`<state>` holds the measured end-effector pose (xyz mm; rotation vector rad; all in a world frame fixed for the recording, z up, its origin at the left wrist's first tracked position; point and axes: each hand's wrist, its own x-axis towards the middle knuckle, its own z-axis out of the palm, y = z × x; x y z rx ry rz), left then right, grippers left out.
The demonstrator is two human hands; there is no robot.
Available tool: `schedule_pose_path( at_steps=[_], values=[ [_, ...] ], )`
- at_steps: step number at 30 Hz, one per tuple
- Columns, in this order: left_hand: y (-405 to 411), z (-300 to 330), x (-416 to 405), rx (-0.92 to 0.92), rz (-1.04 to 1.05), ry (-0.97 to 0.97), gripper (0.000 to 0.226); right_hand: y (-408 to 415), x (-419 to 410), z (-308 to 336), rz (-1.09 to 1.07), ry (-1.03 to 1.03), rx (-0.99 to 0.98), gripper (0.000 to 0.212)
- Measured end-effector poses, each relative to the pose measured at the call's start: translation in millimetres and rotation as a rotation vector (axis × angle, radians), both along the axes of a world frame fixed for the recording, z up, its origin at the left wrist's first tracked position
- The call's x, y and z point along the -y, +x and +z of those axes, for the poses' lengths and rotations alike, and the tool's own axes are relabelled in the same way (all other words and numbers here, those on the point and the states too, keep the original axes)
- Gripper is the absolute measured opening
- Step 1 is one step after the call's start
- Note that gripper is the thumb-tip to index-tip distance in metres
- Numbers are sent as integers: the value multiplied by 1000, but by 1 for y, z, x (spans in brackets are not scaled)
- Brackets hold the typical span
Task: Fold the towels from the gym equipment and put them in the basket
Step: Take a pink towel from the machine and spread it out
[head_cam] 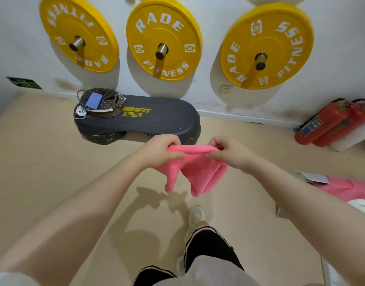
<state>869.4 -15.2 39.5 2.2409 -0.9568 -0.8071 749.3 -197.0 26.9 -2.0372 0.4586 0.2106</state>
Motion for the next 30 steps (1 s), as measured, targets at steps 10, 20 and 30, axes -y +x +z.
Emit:
schedule_pose_path(
  at_steps=[10,20,30],
  values=[
    [191,-31,-6,-158,237,-82,21,200,25,-13,105,149,-69,15],
    [385,-58,27,-157,284,3,31,400,73,-30,-4,-135,-80,7],
    [543,-120,8,-284,109,106,25,497,50,-83,-176,-343,-258,13]
  ],
)
